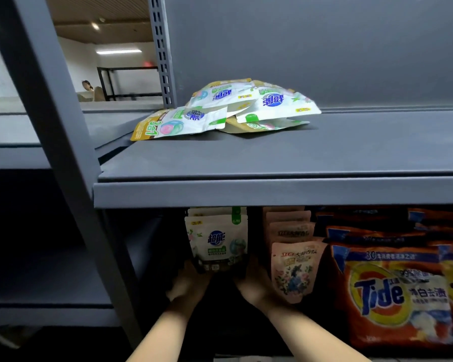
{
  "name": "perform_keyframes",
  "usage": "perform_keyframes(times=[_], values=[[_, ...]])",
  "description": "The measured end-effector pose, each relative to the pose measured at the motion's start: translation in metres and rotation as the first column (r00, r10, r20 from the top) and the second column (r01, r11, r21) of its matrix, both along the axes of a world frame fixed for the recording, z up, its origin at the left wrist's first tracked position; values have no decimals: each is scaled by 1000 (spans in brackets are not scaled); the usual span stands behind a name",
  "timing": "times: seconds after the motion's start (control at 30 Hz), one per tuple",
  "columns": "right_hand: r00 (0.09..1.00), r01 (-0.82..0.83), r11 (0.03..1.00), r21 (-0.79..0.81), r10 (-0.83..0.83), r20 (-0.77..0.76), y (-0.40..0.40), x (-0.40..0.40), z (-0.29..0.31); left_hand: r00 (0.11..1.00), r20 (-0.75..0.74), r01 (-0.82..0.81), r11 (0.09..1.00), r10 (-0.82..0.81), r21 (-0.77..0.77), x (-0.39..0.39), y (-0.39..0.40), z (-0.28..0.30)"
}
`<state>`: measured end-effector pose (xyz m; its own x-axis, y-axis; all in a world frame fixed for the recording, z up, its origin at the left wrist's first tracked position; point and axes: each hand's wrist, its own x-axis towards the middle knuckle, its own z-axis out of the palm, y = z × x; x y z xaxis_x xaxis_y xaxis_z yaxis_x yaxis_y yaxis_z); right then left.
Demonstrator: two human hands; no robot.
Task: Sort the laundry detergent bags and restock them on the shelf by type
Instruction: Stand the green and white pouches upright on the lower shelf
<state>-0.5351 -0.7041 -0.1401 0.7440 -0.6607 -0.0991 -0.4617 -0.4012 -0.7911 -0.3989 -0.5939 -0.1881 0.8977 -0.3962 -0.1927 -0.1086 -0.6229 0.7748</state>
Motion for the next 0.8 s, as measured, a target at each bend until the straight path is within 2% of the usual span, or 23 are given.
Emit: perform_keyframes(times=[0.1,0.2,0.33,0.4,0.5,0.63,0.7,0.8], values=[[992,-117,988,-103,111,-59,11,-19,24,999,35,13,993,-17,120,-52,22,71],[982,-183,974,-135,175,-69,22,-49,61,996,85,-33,969,13,245,-91,35,120],[964,-264,905,-333,234,-130,35,-96,117,965,261,-72,967,6,245,-147,55,175],[966,-255,851,-460,240,-93,43,-122,148,910,413,-116,980,40,160,-182,65,209],[964,-151,797,-585,251,93,49,-154,189,761,623,-135,984,180,-119,-216,71,254],[903,-31,812,-583,273,332,42,-173,242,541,769,-78,931,341,-358,-223,66,305],[873,38,829,-559,245,422,32,-173,268,507,779,-43,914,368,-404,-215,59,330],[851,144,861,-487,144,506,6,-157,294,563,759,-56,932,325,-358,-187,45,355]])
